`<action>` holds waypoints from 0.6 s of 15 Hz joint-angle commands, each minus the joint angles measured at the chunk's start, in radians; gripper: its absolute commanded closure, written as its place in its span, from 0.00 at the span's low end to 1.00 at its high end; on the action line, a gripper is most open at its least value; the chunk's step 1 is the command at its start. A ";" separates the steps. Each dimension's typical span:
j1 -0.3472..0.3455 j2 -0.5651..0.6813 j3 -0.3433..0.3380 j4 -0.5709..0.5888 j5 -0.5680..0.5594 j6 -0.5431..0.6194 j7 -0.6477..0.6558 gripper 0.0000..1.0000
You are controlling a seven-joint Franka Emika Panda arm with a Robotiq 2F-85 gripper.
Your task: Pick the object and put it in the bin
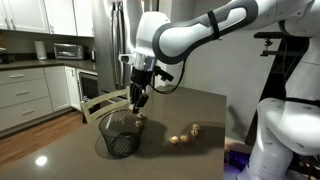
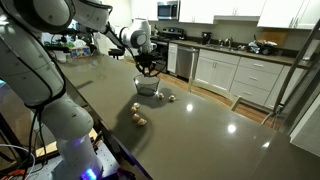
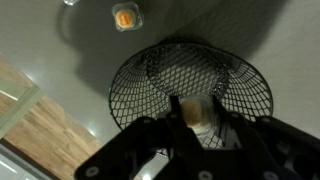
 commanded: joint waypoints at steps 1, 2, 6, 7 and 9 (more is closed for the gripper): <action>-0.002 -0.025 -0.013 -0.040 0.055 0.103 -0.064 0.88; -0.002 -0.027 -0.015 -0.046 0.059 0.125 -0.070 0.88; -0.003 -0.025 -0.027 -0.060 0.059 0.163 -0.082 0.38; -0.003 -0.025 -0.029 -0.062 0.058 0.167 -0.085 0.31; -0.003 -0.025 -0.032 -0.063 0.057 0.161 -0.086 0.18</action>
